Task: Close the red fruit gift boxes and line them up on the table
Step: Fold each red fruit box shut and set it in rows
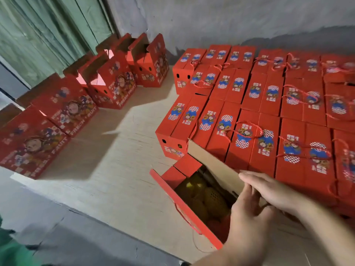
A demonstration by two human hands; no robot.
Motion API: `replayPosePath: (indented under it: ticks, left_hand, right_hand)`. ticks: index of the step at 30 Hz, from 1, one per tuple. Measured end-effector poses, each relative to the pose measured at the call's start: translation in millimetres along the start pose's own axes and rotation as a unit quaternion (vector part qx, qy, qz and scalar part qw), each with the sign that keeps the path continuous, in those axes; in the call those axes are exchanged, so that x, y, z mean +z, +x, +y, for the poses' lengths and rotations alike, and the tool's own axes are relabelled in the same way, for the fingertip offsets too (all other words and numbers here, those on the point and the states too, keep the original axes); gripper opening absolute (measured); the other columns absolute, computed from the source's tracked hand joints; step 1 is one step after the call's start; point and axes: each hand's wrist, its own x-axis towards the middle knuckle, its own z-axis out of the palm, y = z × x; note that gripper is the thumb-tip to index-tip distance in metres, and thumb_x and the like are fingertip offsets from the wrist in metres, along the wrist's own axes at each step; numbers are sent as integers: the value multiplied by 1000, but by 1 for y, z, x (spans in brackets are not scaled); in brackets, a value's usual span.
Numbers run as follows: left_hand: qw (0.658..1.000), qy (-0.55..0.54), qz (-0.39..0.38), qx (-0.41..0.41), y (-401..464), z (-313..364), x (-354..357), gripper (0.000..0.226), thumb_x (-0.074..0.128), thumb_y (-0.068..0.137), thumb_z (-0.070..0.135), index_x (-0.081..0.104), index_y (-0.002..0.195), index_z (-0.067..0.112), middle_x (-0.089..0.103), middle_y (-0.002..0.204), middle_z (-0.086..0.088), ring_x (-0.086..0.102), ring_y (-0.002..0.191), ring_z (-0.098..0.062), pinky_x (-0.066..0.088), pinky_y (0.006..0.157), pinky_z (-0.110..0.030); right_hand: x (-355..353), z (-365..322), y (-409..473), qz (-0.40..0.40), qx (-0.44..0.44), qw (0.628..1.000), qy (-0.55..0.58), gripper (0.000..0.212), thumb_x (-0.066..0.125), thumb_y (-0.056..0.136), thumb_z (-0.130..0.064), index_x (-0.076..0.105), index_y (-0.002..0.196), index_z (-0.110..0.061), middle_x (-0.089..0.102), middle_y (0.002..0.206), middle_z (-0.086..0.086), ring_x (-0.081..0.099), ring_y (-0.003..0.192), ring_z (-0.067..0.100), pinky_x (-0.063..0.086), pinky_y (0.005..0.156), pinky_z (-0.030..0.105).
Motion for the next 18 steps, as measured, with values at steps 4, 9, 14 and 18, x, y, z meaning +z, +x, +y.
replayPosePath:
  ticks: [4,9,14,18]
  left_hand:
    - [991,-30,-108,-73,4,21,-11,53,63,89,14,52,140,16,71,118,-6,68,116,-20,51,104,-36]
    - [993,7,-27,111,-21,38,-93,33,68,92,35,71,124,27,75,116,-8,71,108,-25,57,90,-34]
    - [932,199,228,201,8,-16,-199,56,56,85,73,52,131,43,64,127,15,59,123,-9,48,98,-33]
    - [965,223,67,123,38,-54,-213,68,60,79,83,54,134,42,67,121,9,60,116,-7,49,91,-26]
  right_hand:
    - [-22,5,7,-28,-9,999,-40,20,58,97,-40,60,117,-41,55,110,-33,51,91,-25,38,71,-5]
    - [-3,23,9,-3,-34,995,-95,28,55,104,-39,63,131,-35,63,136,-13,56,124,3,37,105,23]
    - [12,29,2,26,-81,989,-124,53,47,78,-86,65,119,-57,63,124,-32,56,119,-10,44,109,34]
    - [16,24,-3,37,-89,986,-137,54,46,79,-88,63,121,-58,63,123,-32,57,116,-12,47,106,32]
